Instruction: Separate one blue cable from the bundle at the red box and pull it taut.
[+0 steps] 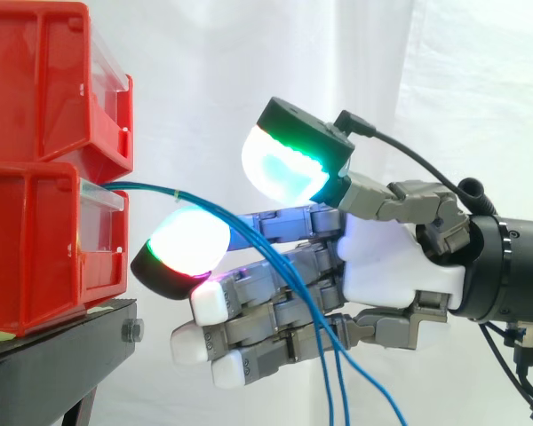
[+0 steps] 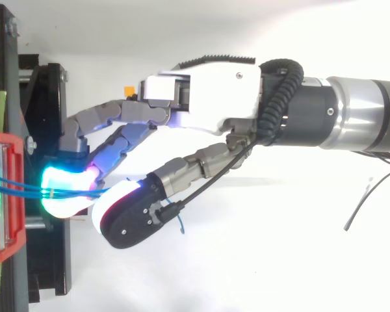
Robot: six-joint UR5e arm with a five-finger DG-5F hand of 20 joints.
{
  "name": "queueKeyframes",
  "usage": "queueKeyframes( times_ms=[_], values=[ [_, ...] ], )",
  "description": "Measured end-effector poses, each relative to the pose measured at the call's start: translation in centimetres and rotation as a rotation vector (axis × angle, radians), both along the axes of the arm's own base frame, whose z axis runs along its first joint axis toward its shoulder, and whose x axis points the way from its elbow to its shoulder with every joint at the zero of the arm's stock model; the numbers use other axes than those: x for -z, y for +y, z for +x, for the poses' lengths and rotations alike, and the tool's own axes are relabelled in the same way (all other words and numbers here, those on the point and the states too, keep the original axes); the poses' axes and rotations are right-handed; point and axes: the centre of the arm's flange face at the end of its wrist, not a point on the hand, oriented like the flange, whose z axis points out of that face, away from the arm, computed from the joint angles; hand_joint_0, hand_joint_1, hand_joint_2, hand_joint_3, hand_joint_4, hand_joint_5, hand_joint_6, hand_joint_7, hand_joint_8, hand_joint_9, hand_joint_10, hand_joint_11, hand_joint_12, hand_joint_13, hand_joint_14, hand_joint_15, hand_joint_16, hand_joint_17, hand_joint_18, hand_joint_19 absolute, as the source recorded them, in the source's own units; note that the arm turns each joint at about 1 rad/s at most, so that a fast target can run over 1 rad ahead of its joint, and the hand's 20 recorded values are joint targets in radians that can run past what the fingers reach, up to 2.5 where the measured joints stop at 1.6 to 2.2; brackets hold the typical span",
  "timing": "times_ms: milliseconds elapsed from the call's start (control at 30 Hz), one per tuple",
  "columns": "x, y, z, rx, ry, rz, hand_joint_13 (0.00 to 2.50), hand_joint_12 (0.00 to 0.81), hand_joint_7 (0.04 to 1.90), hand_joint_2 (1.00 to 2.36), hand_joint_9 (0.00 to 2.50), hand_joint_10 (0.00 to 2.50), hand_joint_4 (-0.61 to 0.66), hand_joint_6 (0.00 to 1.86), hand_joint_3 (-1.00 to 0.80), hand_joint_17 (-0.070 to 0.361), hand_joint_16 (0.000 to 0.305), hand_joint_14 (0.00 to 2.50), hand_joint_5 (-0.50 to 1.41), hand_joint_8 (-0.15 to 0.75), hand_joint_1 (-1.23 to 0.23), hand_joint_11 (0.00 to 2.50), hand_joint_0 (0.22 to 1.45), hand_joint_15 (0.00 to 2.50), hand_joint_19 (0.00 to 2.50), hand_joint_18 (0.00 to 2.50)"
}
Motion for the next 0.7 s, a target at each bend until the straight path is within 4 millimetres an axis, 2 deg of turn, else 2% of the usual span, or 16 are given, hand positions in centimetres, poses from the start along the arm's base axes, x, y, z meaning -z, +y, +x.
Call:
queueKeyframes(
  times_ms=[200, 700],
  values=[
    [0.68, 0.23, 0.90, -0.020, -0.002, 0.001, 0.73, 0.342, 1.19, 1.01, 0.77, 0.01, 0.31, 0.50, -0.43, 0.086, 0.038, 0.01, -0.16, 0.313, -0.61, 0.44, 0.64, 0.26, 0.40, 0.60],
    [0.68, 0.46, 1.09, -0.025, 0.003, -0.001, 0.79, 0.345, 1.29, 1.01, 0.81, 0.01, 0.28, 0.50, -0.42, 0.085, 0.038, 0.01, -0.14, 0.321, -0.62, 0.48, 0.68, 0.29, 0.41, 0.66]
  ],
)
